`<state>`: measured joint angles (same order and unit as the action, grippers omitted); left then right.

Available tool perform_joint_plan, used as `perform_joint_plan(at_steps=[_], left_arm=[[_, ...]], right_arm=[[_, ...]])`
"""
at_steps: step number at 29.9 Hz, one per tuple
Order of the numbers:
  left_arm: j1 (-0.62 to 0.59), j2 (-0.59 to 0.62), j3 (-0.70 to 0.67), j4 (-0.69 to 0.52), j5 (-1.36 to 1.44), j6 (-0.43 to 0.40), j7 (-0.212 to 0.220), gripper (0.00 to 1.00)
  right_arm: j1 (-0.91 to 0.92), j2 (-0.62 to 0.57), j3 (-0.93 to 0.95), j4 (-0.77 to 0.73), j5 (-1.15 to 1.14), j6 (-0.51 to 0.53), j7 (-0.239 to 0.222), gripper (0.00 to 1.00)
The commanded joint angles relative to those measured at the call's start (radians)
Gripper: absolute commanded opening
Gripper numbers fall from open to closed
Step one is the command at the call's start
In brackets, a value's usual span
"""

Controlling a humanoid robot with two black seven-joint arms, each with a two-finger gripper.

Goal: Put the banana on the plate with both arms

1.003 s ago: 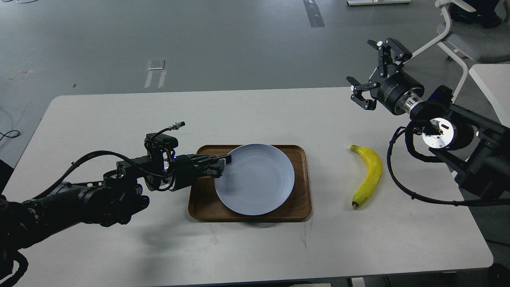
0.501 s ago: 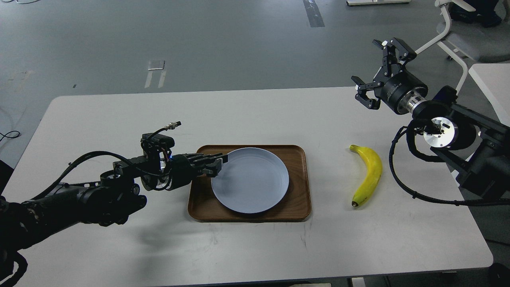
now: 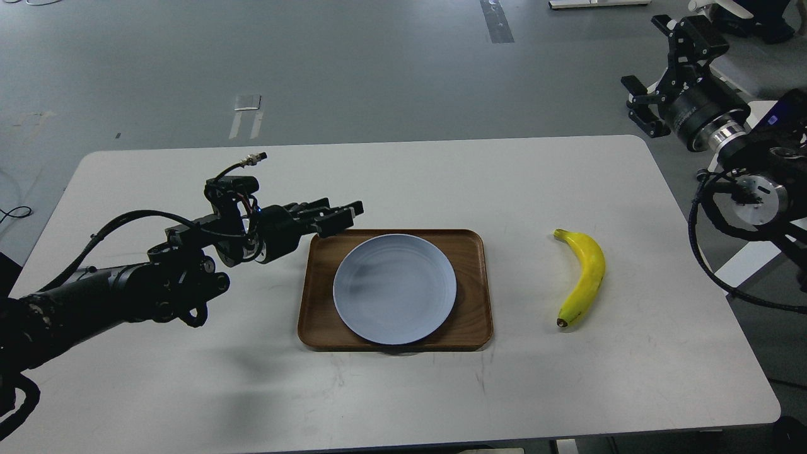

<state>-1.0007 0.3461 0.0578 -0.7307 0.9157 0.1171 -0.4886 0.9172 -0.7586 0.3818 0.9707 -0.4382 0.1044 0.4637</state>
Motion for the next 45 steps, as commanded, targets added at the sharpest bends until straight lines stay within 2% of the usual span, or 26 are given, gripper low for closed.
perform_joint_plan(at_steps=[1, 2, 4, 6, 8, 10, 12, 15, 18, 21, 22, 23, 24, 25, 26, 28, 29, 32, 37, 43, 45], left_arm=[[-0.068, 0.028, -0.013, 0.002, -0.277, -0.010, 0.000, 0.98], [-0.075, 0.028, -0.015, 0.005, -0.320, -0.011, 0.000, 0.98], [-0.079, 0.024, -0.042, 0.034, -0.472, -0.030, 0.000, 0.98], [-0.076, 0.024, -0.093, 0.043, -0.555, -0.048, 0.000, 0.98], [-0.069, 0.027, -0.130, 0.045, -0.584, -0.068, 0.000, 0.98], [-0.058, 0.027, -0.185, 0.050, -0.604, -0.094, 0.019, 0.98], [-0.020, 0.027, -0.271, 0.057, -0.621, -0.109, 0.088, 0.98], [-0.003, 0.028, -0.337, 0.057, -0.621, -0.111, 0.130, 0.98], [-0.001, 0.030, -0.343, 0.057, -0.621, -0.109, 0.130, 0.98], [0.008, 0.030, -0.345, 0.057, -0.621, -0.109, 0.130, 0.98], [0.008, 0.030, -0.343, 0.057, -0.621, -0.109, 0.130, 0.98], [0.008, 0.028, -0.343, 0.057, -0.621, -0.108, 0.128, 0.98], [0.010, 0.028, -0.343, 0.056, -0.621, -0.108, 0.130, 0.98], [0.010, 0.027, -0.342, 0.056, -0.620, -0.108, 0.128, 0.98], [0.010, 0.024, -0.342, 0.056, -0.621, -0.106, 0.128, 0.98], [0.011, 0.021, -0.342, 0.056, -0.620, -0.103, 0.127, 0.98], [0.014, 0.019, -0.340, 0.056, -0.620, -0.103, 0.127, 0.98], [0.033, 0.016, -0.339, 0.053, -0.618, -0.100, 0.125, 0.98], [0.045, 0.017, -0.337, 0.053, -0.617, -0.100, 0.125, 0.98], [0.065, 0.022, -0.335, 0.053, -0.610, -0.100, 0.127, 0.98], [0.070, 0.022, -0.334, 0.053, -0.607, -0.099, 0.127, 0.98]], right_arm=[[-0.023, -0.090, -0.026, 0.092, -0.454, -0.060, 0.016, 1.00], [-0.027, -0.102, -0.044, 0.106, -0.527, -0.086, 0.016, 1.00], [-0.035, -0.136, -0.157, 0.143, -0.753, -0.223, 0.013, 1.00], [-0.035, -0.162, -0.260, 0.158, -0.806, -0.305, 0.001, 1.00], [-0.032, -0.172, -0.316, 0.169, -0.801, -0.331, -0.019, 1.00], [-0.035, -0.191, -0.350, 0.177, -0.784, -0.338, -0.049, 1.00], [-0.041, -0.217, -0.336, 0.184, -0.629, -0.342, -0.046, 1.00], [-0.041, -0.237, -0.330, 0.219, -0.399, -0.341, -0.028, 1.00], [-0.049, -0.303, -0.345, 0.293, -0.306, -0.336, 0.012, 1.00], [-0.063, -0.309, -0.368, 0.371, -0.326, -0.354, -0.002, 1.00], [-0.066, -0.308, -0.374, 0.379, -0.335, -0.365, -0.017, 1.00], [-0.070, -0.309, -0.391, 0.390, -0.367, -0.394, -0.075, 1.00], [-0.070, -0.306, -0.405, 0.402, -0.417, -0.411, -0.165, 1.00], [-0.069, -0.303, -0.409, 0.405, -0.451, -0.416, -0.218, 1.00], [-0.070, -0.289, -0.412, 0.408, -0.511, -0.422, -0.332, 1.00], [-0.074, -0.268, -0.413, 0.411, -0.560, -0.423, -0.433, 1.00], [-0.075, -0.243, -0.414, 0.413, -0.582, -0.423, -0.498, 1.00], [-0.090, -0.209, -0.419, 0.418, -0.597, -0.422, -0.522, 1.00], [-0.087, -0.142, -0.463, 0.422, -0.602, -0.419, -0.528, 1.00], [-0.067, -0.055, -0.543, 0.399, -0.625, -0.414, -0.608, 1.00], [-0.067, -0.025, -0.561, 0.366, -0.622, -0.414, -0.616, 0.99]])
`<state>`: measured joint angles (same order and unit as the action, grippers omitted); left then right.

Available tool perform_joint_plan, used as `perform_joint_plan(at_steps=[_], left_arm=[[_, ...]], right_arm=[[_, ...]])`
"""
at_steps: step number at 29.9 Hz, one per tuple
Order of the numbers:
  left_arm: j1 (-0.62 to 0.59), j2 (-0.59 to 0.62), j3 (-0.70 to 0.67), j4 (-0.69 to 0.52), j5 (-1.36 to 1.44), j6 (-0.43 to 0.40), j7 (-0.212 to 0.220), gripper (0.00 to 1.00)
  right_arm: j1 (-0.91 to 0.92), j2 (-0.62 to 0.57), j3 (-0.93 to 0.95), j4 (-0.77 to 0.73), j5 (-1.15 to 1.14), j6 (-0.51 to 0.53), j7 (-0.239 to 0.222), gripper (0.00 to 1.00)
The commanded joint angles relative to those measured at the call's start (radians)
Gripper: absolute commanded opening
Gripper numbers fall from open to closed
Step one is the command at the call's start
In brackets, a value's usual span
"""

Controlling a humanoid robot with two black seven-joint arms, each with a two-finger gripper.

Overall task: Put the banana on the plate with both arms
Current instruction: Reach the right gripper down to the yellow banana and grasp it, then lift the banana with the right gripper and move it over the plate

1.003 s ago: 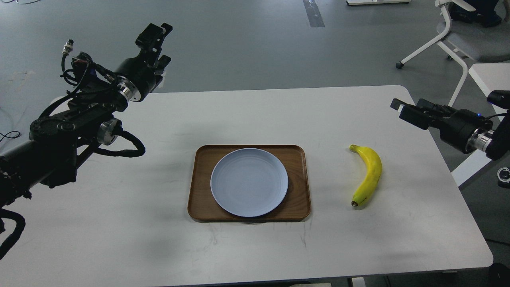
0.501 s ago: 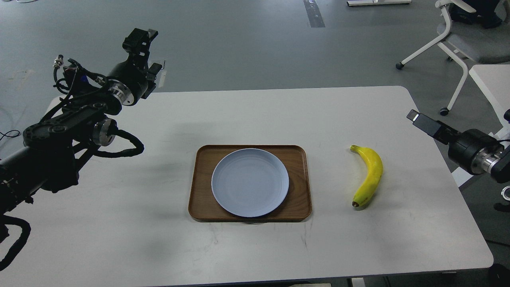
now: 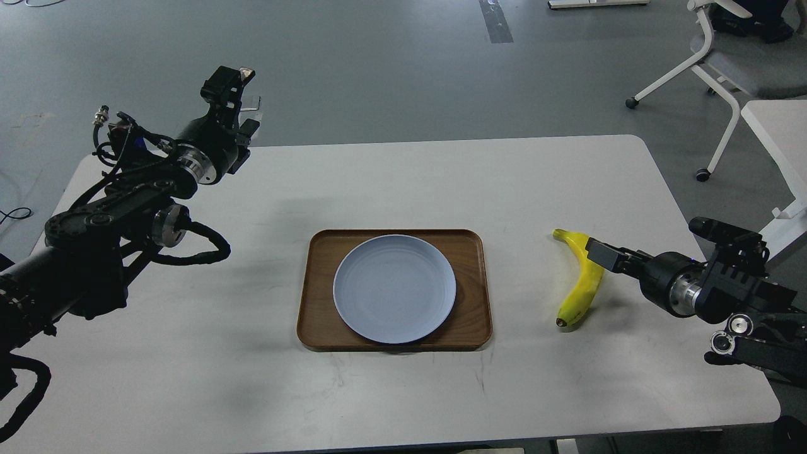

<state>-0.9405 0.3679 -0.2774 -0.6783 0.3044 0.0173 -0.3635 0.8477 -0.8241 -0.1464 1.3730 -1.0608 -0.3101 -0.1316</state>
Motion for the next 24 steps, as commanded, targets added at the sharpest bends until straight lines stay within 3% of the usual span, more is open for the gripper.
perform_joint_plan(at_steps=[1, 5, 7, 9, 11, 12, 13, 15, 17, 22, 24], left_arm=[[0.011, 0.000, 0.001, 0.000, 0.004, 0.001, 0.001, 0.98], [0.017, 0.000, 0.001, 0.000, 0.004, 0.003, 0.001, 0.98], [0.016, 0.002, 0.001, 0.000, 0.005, 0.003, 0.001, 0.98], [0.016, 0.003, 0.001, 0.000, 0.005, 0.003, 0.001, 0.98], [0.016, 0.006, 0.001, 0.000, 0.005, 0.003, 0.001, 0.98], [0.016, 0.006, 0.001, 0.000, 0.005, 0.003, 0.001, 0.98], [0.016, 0.006, 0.001, 0.000, 0.005, 0.004, 0.001, 0.98], [0.016, 0.008, 0.001, 0.000, 0.005, 0.003, 0.001, 0.98], [0.017, 0.008, 0.001, 0.000, 0.005, 0.003, 0.001, 0.98], [0.019, 0.006, 0.001, 0.000, 0.005, 0.003, 0.001, 0.98], [0.022, 0.006, 0.001, -0.001, 0.005, 0.003, 0.001, 0.98]], right_arm=[[0.002, 0.054, -0.036, -0.052, 0.001, 0.000, -0.020, 0.98], [0.011, 0.065, -0.045, -0.060, -0.002, 0.002, -0.023, 0.86], [0.028, 0.077, -0.068, -0.064, 0.001, 0.002, -0.039, 0.70], [0.037, 0.079, -0.076, -0.064, 0.004, 0.006, -0.065, 0.61], [0.048, 0.082, -0.079, -0.066, 0.016, 0.029, -0.120, 0.34], [0.051, 0.083, -0.078, -0.066, 0.045, 0.051, -0.155, 0.14], [0.054, 0.085, -0.079, -0.068, 0.089, 0.062, -0.173, 0.08], [0.060, 0.085, -0.079, -0.068, 0.120, 0.066, -0.175, 0.07], [0.067, 0.085, -0.079, -0.068, 0.137, 0.066, -0.177, 0.00], [0.083, 0.085, -0.079, -0.061, 0.145, 0.068, -0.172, 0.00], [0.117, 0.082, -0.068, -0.054, 0.154, 0.066, -0.149, 0.00]])
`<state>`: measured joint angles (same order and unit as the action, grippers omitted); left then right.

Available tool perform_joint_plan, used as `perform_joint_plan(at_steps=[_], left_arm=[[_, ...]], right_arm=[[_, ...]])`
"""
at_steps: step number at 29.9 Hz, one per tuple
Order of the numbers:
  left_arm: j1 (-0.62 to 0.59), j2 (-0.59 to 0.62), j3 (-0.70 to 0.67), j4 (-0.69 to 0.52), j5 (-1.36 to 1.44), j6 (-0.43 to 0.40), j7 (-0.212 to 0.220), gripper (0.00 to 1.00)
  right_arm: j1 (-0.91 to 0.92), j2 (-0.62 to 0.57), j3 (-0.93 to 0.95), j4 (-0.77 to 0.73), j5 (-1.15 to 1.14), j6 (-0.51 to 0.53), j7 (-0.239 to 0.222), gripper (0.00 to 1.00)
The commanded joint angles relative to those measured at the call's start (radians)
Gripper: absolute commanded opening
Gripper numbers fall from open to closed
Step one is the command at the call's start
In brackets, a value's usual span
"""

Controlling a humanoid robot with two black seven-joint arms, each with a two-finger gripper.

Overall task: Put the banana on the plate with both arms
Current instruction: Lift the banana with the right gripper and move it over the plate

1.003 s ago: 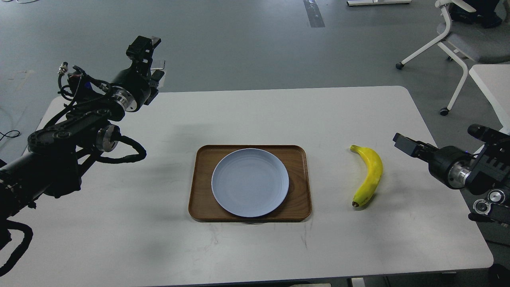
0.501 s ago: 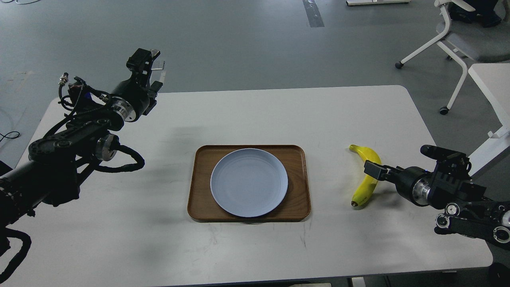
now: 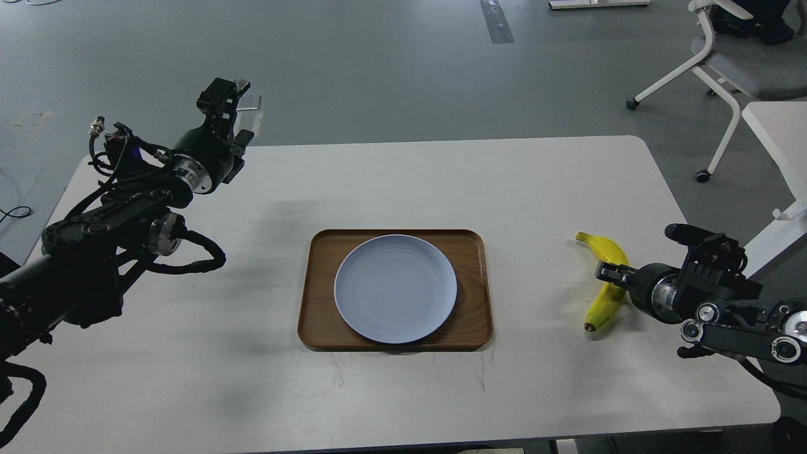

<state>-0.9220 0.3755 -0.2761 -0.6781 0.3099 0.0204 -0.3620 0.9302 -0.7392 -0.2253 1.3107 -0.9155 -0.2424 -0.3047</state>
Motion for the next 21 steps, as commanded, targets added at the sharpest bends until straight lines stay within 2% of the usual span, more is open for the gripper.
perform_joint_plan(at_steps=[1, 3, 4, 6, 7, 9, 12, 14, 21], left_arm=[[0.003, -0.001, 0.000, -0.001, 0.000, 0.000, 0.000, 0.98], [0.009, -0.001, 0.000, -0.001, 0.000, 0.000, 0.000, 0.98], [0.009, -0.001, 0.000, -0.001, 0.000, 0.000, 0.000, 0.98], [0.012, -0.001, 0.000, -0.001, 0.000, 0.000, 0.000, 0.98], [0.012, -0.001, 0.000, -0.001, 0.000, 0.000, 0.000, 0.98], [0.012, -0.003, 0.000, -0.001, 0.000, 0.001, 0.000, 0.98], [0.012, -0.003, 0.000, -0.001, 0.000, 0.001, 0.000, 0.98], [0.014, -0.001, 0.000, 0.000, 0.000, 0.003, 0.000, 0.98], [0.017, 0.005, 0.000, 0.000, 0.000, 0.021, -0.002, 0.98]], right_arm=[[0.050, -0.006, 0.009, 0.016, 0.009, -0.001, 0.041, 0.00], [0.123, -0.020, -0.002, 0.065, 0.007, 0.002, 0.145, 0.00], [0.124, -0.020, -0.002, 0.065, 0.007, 0.002, 0.145, 0.00], [0.203, -0.051, -0.034, 0.113, -0.029, 0.029, 0.270, 0.00], [0.228, -0.048, -0.055, 0.113, -0.052, 0.041, 0.295, 0.00], [0.326, -0.019, -0.182, 0.095, -0.234, 0.061, 0.384, 0.00], [0.366, 0.006, -0.252, 0.067, -0.379, 0.060, 0.461, 0.00], [0.378, 0.052, -0.281, 0.032, -0.503, 0.057, 0.531, 0.00], [0.380, 0.236, -0.281, -0.111, -0.522, 0.014, 0.550, 0.00]])
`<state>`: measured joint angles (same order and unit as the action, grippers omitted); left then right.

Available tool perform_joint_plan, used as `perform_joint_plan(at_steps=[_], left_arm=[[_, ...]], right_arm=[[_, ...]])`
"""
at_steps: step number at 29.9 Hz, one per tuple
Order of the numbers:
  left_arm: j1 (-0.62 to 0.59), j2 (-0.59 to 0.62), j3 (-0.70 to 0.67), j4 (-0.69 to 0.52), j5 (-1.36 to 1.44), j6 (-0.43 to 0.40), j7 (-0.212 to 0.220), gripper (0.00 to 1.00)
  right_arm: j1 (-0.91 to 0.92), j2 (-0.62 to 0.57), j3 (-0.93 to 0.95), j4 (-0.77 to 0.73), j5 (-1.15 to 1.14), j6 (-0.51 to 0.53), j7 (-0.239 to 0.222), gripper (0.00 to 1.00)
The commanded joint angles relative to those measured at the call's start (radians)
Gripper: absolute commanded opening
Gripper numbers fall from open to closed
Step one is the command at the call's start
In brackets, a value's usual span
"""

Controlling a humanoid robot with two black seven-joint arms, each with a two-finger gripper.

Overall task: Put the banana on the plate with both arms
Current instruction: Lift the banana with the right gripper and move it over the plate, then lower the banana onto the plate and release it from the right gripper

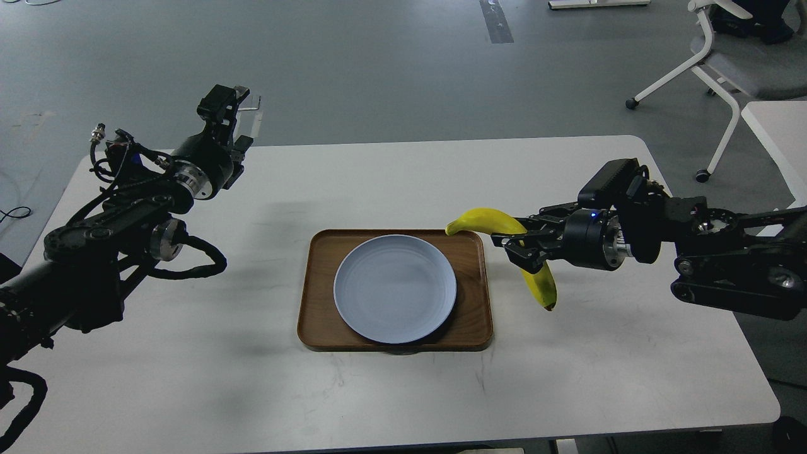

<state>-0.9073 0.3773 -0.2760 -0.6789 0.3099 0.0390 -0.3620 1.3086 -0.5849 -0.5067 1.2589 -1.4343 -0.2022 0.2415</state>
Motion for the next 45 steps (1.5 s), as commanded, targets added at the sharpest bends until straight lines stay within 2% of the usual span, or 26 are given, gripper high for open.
perform_joint_plan(at_steps=[1, 13, 18, 26, 27, 29, 30, 31, 32, 33, 36, 38, 45], left_arm=[[0.007, 0.006, 0.000, -0.001, 0.000, 0.002, -0.002, 0.98], [0.013, 0.037, 0.000, 0.001, 0.000, 0.001, -0.002, 0.98], [0.016, 0.046, 0.000, 0.001, 0.000, -0.008, -0.002, 0.98], [0.016, 0.049, -0.002, -0.001, 0.000, -0.013, -0.002, 0.98], [0.016, 0.051, -0.002, -0.001, 0.000, -0.022, -0.002, 0.98], [0.016, 0.051, -0.002, 0.001, -0.002, -0.036, -0.002, 0.98], [0.016, 0.051, -0.002, 0.001, -0.003, -0.042, -0.002, 0.98], [0.016, 0.051, -0.002, 0.001, -0.003, -0.042, -0.002, 0.98], [0.016, 0.051, -0.002, 0.001, -0.003, -0.042, -0.002, 0.98], [0.016, 0.051, -0.002, 0.001, -0.003, -0.042, -0.002, 0.98], [0.016, 0.051, -0.002, 0.001, -0.003, -0.044, -0.002, 0.98], [0.016, 0.052, -0.002, 0.001, -0.003, -0.044, -0.002, 0.98], [0.016, 0.057, -0.003, 0.001, -0.003, -0.045, -0.002, 0.98]], right_arm=[[0.003, 0.120, -0.003, -0.075, -0.003, -0.034, 0.004, 0.00], [-0.012, 0.342, -0.015, -0.231, 0.011, -0.036, 0.002, 0.00], [-0.022, 0.405, -0.035, -0.249, 0.075, -0.031, 0.001, 0.00], [-0.028, 0.433, -0.070, -0.276, 0.146, -0.026, -0.008, 0.02], [-0.038, 0.435, -0.070, -0.277, 0.147, -0.026, -0.008, 0.12], [-0.043, 0.436, -0.070, -0.279, 0.147, -0.026, -0.008, 0.20], [-0.048, 0.441, -0.070, -0.279, 0.149, -0.026, -0.008, 0.28], [-0.055, 0.447, -0.069, -0.282, 0.149, -0.028, -0.008, 0.40], [-0.058, 0.448, -0.069, -0.282, 0.149, -0.031, -0.008, 0.46], [-0.061, 0.451, -0.069, -0.282, 0.149, -0.037, -0.008, 0.62], [-0.061, 0.464, -0.067, -0.286, 0.149, -0.039, -0.008, 0.87], [-0.060, 0.471, -0.065, -0.291, 0.149, -0.039, -0.008, 0.96], [-0.045, 0.462, -0.024, -0.326, 0.186, -0.042, -0.008, 0.98]])
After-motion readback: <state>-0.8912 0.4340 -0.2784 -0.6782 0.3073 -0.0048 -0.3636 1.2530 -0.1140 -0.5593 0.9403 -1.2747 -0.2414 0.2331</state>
